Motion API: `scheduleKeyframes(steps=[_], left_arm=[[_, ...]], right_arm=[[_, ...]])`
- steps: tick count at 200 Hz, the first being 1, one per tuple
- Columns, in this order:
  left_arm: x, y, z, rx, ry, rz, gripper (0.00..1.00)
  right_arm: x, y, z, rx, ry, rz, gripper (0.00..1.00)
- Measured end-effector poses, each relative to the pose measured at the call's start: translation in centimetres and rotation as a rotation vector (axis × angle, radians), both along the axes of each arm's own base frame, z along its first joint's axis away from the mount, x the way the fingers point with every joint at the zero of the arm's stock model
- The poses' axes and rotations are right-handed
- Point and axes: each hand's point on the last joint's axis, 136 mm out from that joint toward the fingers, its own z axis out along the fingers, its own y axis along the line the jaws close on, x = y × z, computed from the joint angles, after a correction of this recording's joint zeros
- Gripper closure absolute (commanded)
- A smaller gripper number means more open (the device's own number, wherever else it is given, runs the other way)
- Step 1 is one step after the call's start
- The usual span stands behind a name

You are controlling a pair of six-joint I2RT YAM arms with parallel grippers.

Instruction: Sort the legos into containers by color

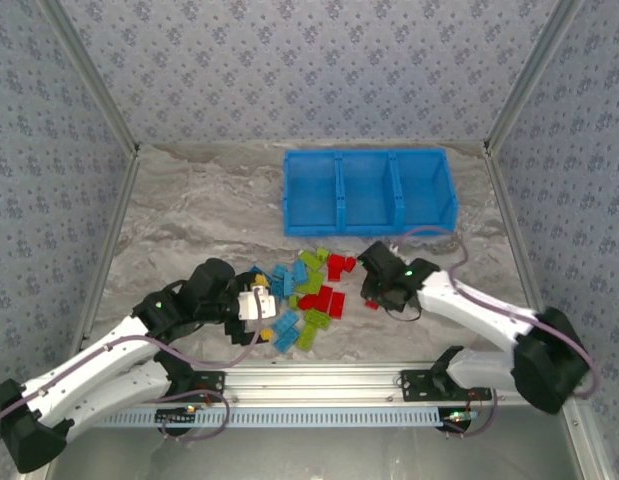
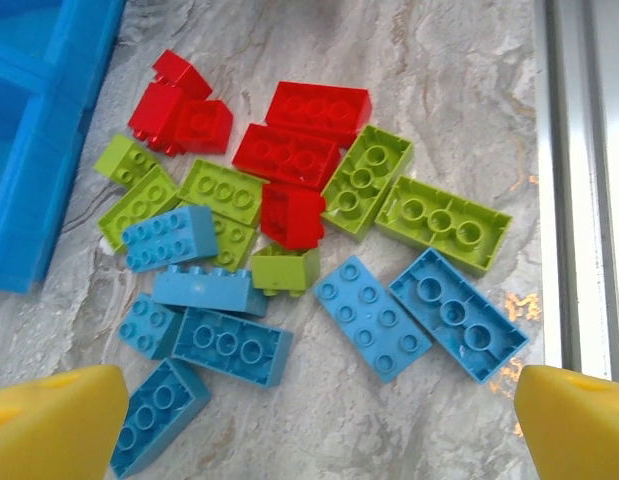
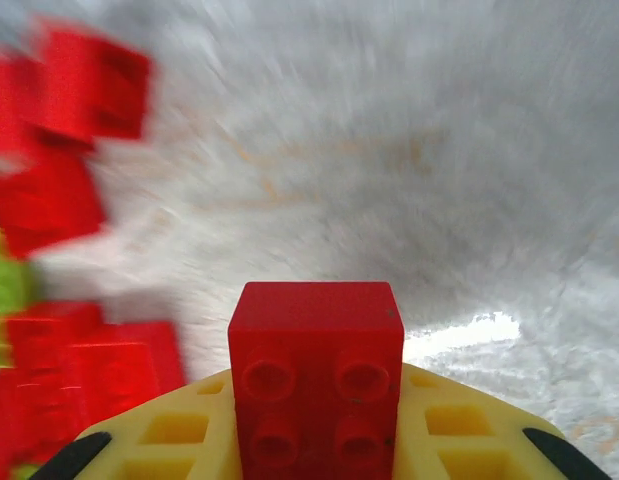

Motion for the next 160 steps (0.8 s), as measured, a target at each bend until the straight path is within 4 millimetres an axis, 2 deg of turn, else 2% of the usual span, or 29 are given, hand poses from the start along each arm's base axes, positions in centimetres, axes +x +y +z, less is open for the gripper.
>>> scheduleKeyframes(steps=[13, 32, 52, 67, 77, 95, 102, 111, 127, 136, 160], left_arm=[[0.4, 0.2, 0.1, -0.001, -0.006, 0.014, 0.01], [0.8, 0.2, 0.3, -0.008, -0.016, 0.029, 0.01], [1.1, 0.1, 0.5, -0.021, -0.027, 0.035, 0.01], [1.3, 0.0, 0.8, -0.029, -0.035, 0.04, 0.01], [1.5, 0.0, 0.8, -0.03, -0.041, 0.052, 0.01], [2.1, 0.2, 0.9, -0.028, -0.054, 0.086, 0.01], [2.4, 0.3, 1.0, -0.027, -0.063, 0.099, 0.01], [2.5, 0.4, 0.9, -0.027, -0.069, 0.109, 0.01], [2.7, 0.6, 0.8, -0.029, -0.082, 0.124, 0.01], [2.7, 0.7, 0.8, -0.033, -0.09, 0.129, 0.01], [2.8, 0.8, 0.8, -0.036, -0.099, 0.135, 0.01]], right_arm=[[2.1, -1.1, 3.9, 0.019, -0.116, -0.005, 0.69], [6.2, -4.0, 9.7, -0.001, -0.284, -0.048, 0.7], [10.5, -6.9, 13.3, -0.094, -0.352, -0.045, 0.7], [15.1, -8.5, 15.3, -0.172, -0.373, -0.028, 0.71], [17.9, -9.2, 15.2, -0.201, -0.367, -0.021, 0.71], [22.1, -10.4, 13.2, -0.237, -0.312, -0.001, 0.71], [23.9, -11.2, 11.4, -0.251, -0.272, 0.0, 0.71], [25.2, -11.9, 9.7, -0.263, -0.232, 0.0, 0.69], [27.1, -13.1, 7.0, -0.272, -0.167, -0.001, 0.64], [27.8, -13.8, 5.6, -0.275, -0.134, -0.009, 0.54], [28.8, -15.1, 4.0, -0.254, -0.079, -0.021, 0.45]])
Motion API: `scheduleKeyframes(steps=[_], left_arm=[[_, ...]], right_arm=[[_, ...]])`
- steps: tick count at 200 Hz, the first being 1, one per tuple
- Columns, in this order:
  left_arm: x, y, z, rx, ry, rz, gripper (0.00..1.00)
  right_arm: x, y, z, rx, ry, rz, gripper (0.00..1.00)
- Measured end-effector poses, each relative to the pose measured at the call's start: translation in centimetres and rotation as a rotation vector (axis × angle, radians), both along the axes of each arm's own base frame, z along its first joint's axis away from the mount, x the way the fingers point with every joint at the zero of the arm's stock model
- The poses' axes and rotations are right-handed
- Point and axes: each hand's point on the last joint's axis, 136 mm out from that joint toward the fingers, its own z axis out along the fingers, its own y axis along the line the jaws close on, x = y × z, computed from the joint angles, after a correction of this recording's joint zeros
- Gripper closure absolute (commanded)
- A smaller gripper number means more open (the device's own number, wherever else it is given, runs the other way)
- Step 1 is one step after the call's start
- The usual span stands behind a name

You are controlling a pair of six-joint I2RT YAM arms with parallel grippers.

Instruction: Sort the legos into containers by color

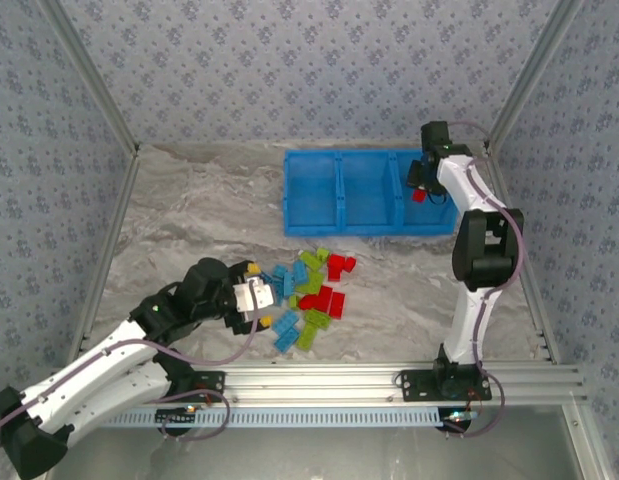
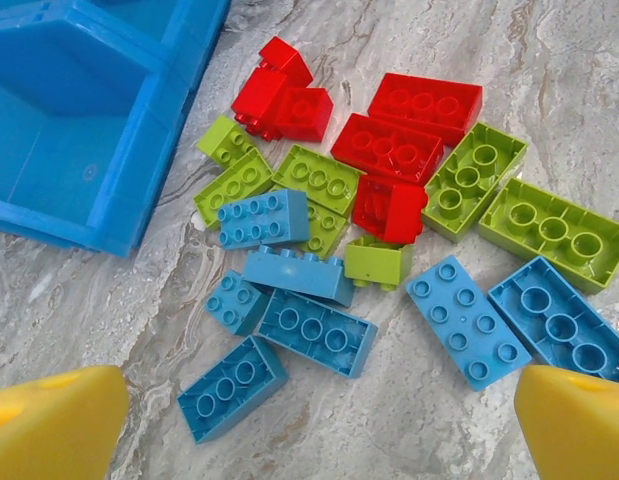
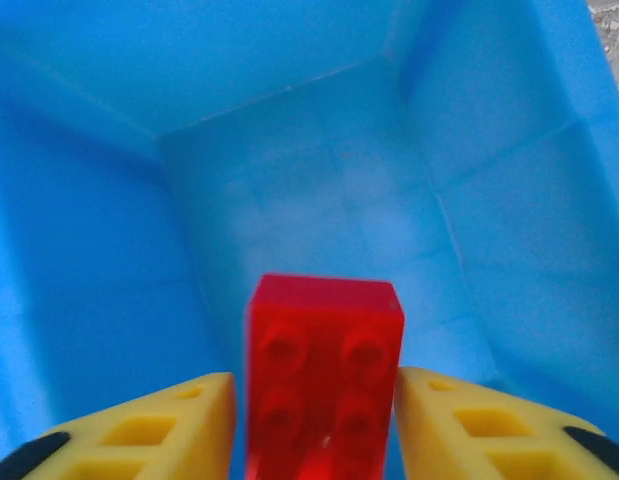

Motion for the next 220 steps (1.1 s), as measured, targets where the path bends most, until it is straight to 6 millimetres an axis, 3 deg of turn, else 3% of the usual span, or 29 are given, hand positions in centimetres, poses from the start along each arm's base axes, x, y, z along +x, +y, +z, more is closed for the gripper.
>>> scheduleKeyframes(steps=[37, 65, 94, 111, 129, 142, 158, 175, 201, 220], left_arm=[[0.3, 0.1, -0.4, 0.016, 0.005, 0.018, 0.01], [1.0, 0.0, -0.2, -0.018, 0.029, 0.082, 0.01], [2.5, -0.1, 1.0, -0.085, 0.121, 0.236, 0.01], [4.2, -0.6, 3.4, -0.169, 0.171, 0.373, 0.01], [6.2, -0.7, 6.0, -0.286, 0.222, 0.543, 0.01], [7.1, -0.2, 6.5, -0.357, 0.265, 0.662, 0.01], [7.9, 0.6, 5.8, -0.434, 0.34, 0.835, 0.01], [8.7, 1.7, 4.4, -0.51, 0.429, 1.028, 0.01], [9.8, 3.0, 0.9, -0.601, 0.571, 1.302, 0.01], [10.0, 3.2, -2.4, -0.593, 0.655, 1.447, 0.03]], right_arm=[[-0.4, -0.6, 1.6, 0.02, -0.006, -0.008, 0.44], [-2.2, 0.2, 5.0, 0.059, -0.058, -0.007, 0.42], [-8.0, 1.5, 9.8, 0.148, -0.16, -0.002, 0.32], [-12.2, 2.8, 12.5, 0.194, -0.243, 0.02, 0.28], [-16.9, 5.6, 14.1, 0.229, -0.298, 0.108, 0.23], [-19.9, 8.0, 14.7, 0.259, -0.315, 0.195, 0.2], [-23.6, 10.9, 14.2, 0.307, -0.294, 0.308, 0.16], [-27.1, 13.9, 12.7, 0.361, -0.22, 0.431, 0.0], [-32.1, 18.3, 9.4, 0.376, -0.047, 0.638, 0.0], [-34.5, 19.7, 7.1, 0.33, 0.071, 0.725, 0.0]])
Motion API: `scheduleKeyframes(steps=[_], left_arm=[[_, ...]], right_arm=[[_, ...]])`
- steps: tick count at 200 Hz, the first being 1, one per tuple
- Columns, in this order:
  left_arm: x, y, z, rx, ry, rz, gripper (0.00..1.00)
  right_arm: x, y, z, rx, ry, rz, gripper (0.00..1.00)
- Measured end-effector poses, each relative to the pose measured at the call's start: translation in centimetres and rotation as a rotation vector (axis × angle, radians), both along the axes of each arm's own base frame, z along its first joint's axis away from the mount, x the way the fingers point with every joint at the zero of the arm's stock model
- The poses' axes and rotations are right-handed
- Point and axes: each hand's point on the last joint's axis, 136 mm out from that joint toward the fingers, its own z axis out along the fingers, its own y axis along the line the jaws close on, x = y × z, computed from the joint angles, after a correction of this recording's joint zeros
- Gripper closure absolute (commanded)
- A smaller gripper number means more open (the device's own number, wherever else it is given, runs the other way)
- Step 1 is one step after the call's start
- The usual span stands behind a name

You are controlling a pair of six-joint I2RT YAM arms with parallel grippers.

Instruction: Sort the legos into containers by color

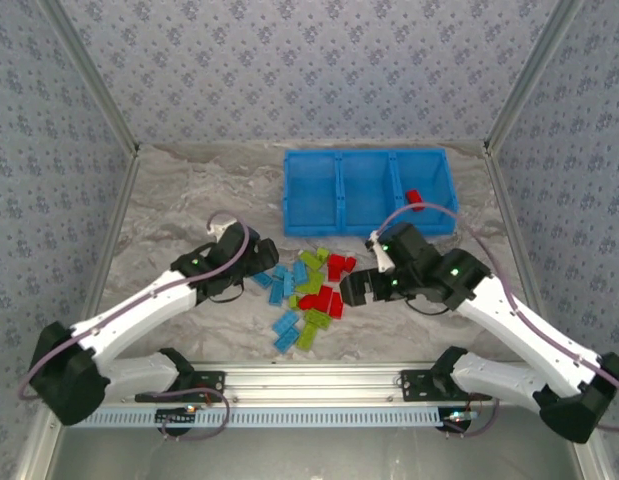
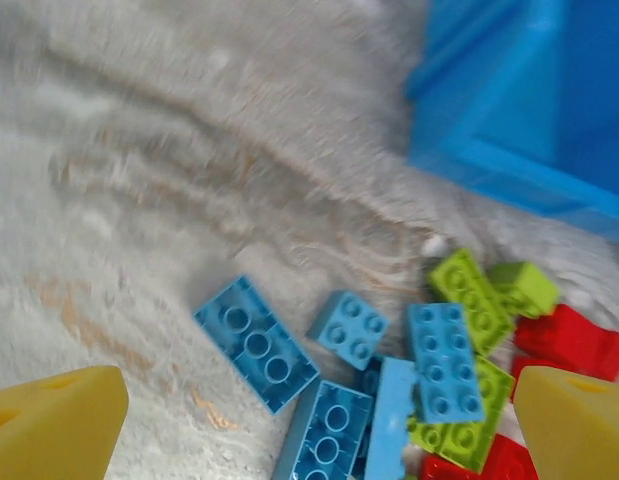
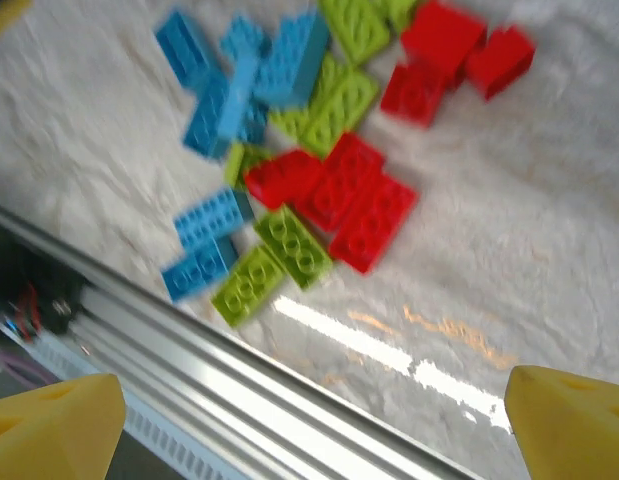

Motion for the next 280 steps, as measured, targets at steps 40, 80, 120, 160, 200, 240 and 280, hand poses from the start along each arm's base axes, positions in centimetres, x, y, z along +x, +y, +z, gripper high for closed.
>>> scheduleKeyframes(steps=[40, 80, 120, 160, 200, 240, 280], left_arm=[[-0.1, 1.0, -6.1, 0.02, 0.2, 0.19, 0.14], [0.1, 1.9, -9.0, 0.039, 0.278, 0.274, 0.17], [0.7, 1.1, -9.5, 0.024, 0.273, 0.255, 0.19], [1.4, 0.4, -10.6, 0.01, 0.285, 0.219, 0.5], [1.3, 0.5, -11.0, 0.014, 0.299, 0.202, 0.7], [0.9, 0.2, -10.1, 0.013, 0.301, 0.144, 0.76], [4.7, -5.4, 0.5, -0.011, 0.071, -0.025, 0.82]], right_arm=[[-0.2, 0.0, -1.4, -0.075, 0.021, 0.017, 0.0], [0.6, -0.7, -1.4, -0.094, -0.006, -0.012, 0.0], [0.6, -1.5, -2.2, -0.103, 0.002, -0.033, 0.0], [0.6, -1.5, -2.3, -0.101, 0.002, -0.034, 0.0], [0.5, -1.3, -2.2, -0.09, 0.016, -0.042, 0.0], [0.0, -1.0, -1.0, -0.037, 0.002, -0.043, 0.0], [0.3, -1.8, 2.4, 0.052, -0.13, -0.089, 0.0]])
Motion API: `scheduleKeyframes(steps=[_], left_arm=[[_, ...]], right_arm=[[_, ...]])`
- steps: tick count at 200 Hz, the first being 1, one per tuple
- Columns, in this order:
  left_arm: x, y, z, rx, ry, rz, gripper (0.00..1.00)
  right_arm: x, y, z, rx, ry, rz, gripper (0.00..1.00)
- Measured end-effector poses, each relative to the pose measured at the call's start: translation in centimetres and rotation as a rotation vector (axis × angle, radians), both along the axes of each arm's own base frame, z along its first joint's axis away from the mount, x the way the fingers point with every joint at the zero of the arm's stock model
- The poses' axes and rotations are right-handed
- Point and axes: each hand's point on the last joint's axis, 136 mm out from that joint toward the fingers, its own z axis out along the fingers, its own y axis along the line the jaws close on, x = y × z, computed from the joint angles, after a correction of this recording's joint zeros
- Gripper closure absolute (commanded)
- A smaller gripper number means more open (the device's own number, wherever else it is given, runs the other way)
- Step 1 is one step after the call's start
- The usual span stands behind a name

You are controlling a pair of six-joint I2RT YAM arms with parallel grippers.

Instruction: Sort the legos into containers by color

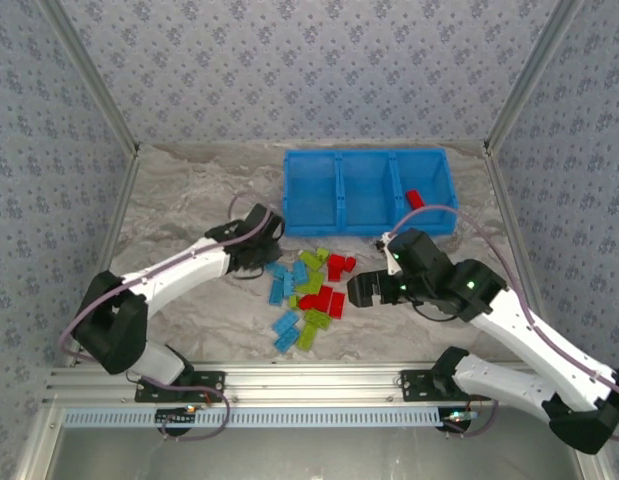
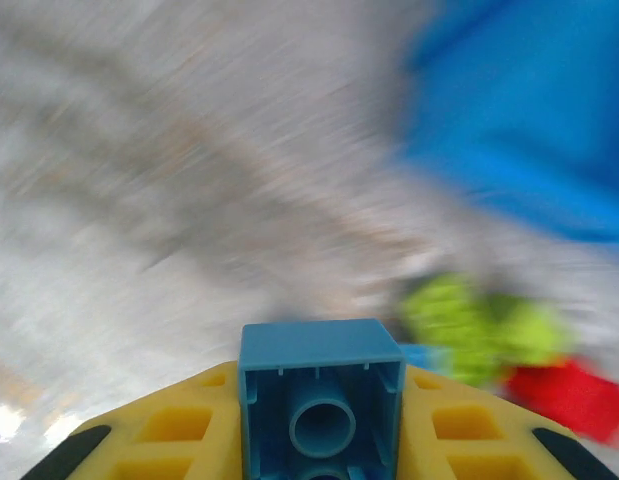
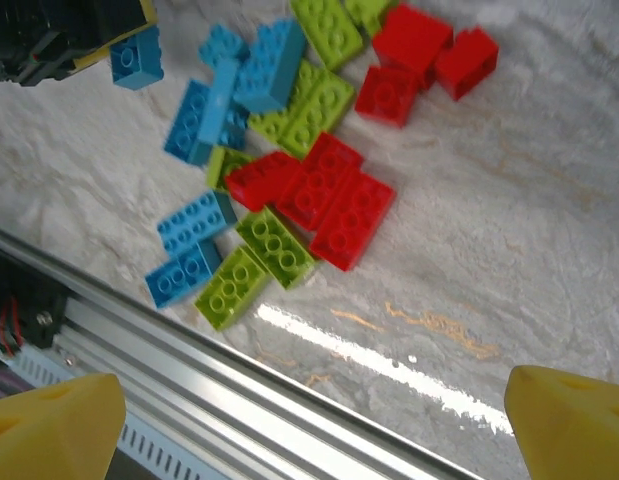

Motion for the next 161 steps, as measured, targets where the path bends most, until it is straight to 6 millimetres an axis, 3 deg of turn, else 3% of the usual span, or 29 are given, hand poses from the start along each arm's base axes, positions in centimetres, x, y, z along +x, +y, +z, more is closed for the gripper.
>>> scheduleKeyframes(steps=[19, 33, 41, 60, 81, 96, 111, 127, 144, 161], left_arm=[[3.3, -4.5, 7.8, -0.037, -0.186, -0.082, 0.82], [6.0, -6.7, 11.0, -0.023, -0.285, -0.11, 0.81], [7.3, -7.5, 11.5, 0.003, -0.319, -0.118, 0.8], [10.5, -8.9, 9.7, 0.094, -0.331, -0.139, 0.77], [13.5, -10.2, 4.9, 0.194, -0.281, -0.175, 0.69], [14.5, -10.5, 1.6, 0.253, -0.24, -0.211, 0.59], [14.7, -10.3, -0.4, 0.293, -0.209, -0.243, 0.55], [14.7, -10.5, -0.4, 0.303, -0.214, -0.267, 0.51], [14.8, -11.1, 1.1, 0.281, -0.256, -0.286, 0.41], [13.9, -11.0, 3.1, 0.252, -0.299, -0.293, 0.4]], right_arm=[[0.3, -0.5, 1.3, 0.03, -0.062, -0.022, 0.0], [0.5, -0.8, 1.7, 0.034, -0.082, -0.034, 0.0], [0.5, -0.9, 1.7, 0.031, -0.087, -0.04, 0.0], [0.8, -1.2, 1.5, 0.016, -0.086, -0.059, 0.0], [0.6, -1.5, 1.2, 0.003, -0.072, -0.073, 0.0], [0.5, -1.7, 1.0, -0.002, -0.063, -0.08, 0.0], [0.4, -1.8, 0.9, -0.005, -0.056, -0.086, 0.0], [0.4, -1.9, 0.9, -0.007, -0.056, -0.092, 0.0], [0.5, -2.0, 0.9, -0.008, -0.057, -0.098, 0.0], [0.6, -2.1, 0.9, -0.01, -0.058, -0.105, 0.0]])
